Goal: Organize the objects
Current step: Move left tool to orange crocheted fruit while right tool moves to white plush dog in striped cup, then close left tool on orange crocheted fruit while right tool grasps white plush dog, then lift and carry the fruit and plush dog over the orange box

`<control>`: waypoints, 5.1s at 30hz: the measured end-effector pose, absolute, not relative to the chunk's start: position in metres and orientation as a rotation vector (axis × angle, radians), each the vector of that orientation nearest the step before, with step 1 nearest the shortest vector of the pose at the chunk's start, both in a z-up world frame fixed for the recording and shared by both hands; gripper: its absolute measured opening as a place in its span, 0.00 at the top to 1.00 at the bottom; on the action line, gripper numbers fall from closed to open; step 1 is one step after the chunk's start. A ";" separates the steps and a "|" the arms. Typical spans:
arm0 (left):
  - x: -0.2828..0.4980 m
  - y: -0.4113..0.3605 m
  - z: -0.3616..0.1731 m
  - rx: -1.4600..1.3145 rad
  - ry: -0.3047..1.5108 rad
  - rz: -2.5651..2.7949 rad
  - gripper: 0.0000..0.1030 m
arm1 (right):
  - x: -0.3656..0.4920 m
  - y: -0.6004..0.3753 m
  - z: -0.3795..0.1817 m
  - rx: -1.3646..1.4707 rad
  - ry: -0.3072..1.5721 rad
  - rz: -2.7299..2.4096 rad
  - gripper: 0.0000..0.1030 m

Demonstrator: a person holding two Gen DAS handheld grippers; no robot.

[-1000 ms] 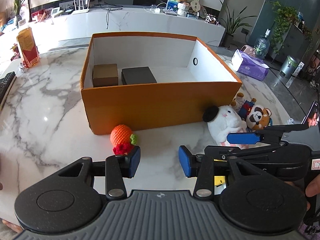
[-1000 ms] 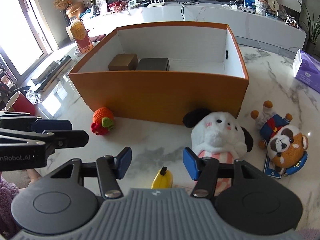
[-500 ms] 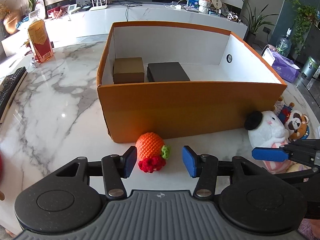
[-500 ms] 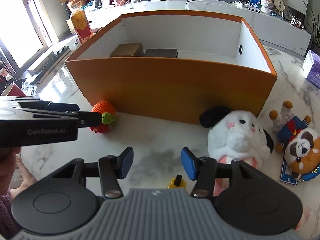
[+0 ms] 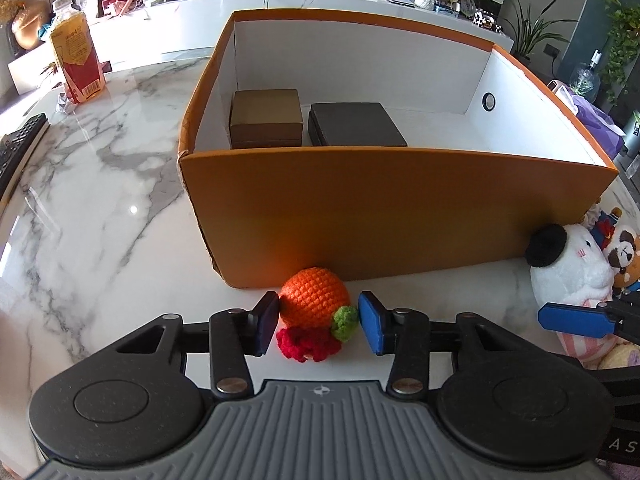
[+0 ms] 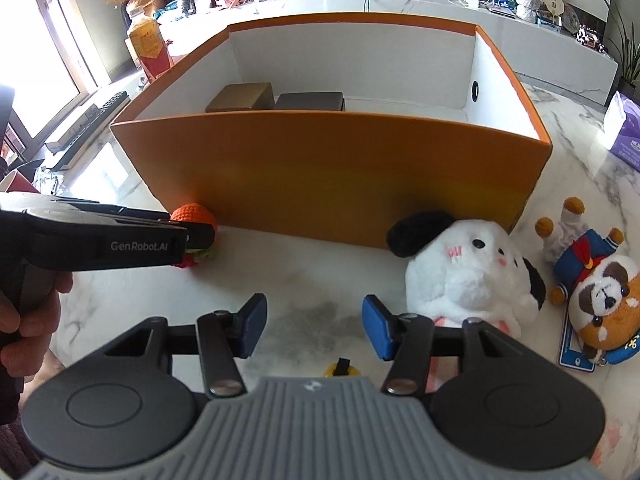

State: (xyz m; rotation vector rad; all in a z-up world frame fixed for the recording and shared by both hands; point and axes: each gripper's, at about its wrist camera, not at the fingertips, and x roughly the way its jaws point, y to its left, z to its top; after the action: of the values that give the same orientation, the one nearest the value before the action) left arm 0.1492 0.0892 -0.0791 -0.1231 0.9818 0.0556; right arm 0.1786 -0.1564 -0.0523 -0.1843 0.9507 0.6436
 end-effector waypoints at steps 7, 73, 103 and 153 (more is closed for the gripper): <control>0.147 0.090 -0.077 -0.140 0.993 0.051 0.55 | 0.178 -0.163 -0.043 -0.177 0.929 0.639 0.45; 0.115 0.036 -0.003 -0.253 0.882 -0.226 0.55 | 0.185 -0.207 0.009 -0.094 0.922 0.518 0.39; 0.194 0.096 0.033 -0.251 0.823 -0.164 0.56 | 0.288 -0.138 0.061 -0.084 0.818 0.538 0.39; 0.236 0.137 -0.016 -0.268 0.971 -0.124 0.55 | 0.363 -0.101 -0.043 -0.057 1.365 0.565 0.45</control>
State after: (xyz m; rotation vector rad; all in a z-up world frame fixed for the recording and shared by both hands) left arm 0.2360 0.1366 -0.0160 -0.2680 0.9710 -0.1236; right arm 0.3628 -0.1009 -0.0427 -0.0570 1.3651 0.5649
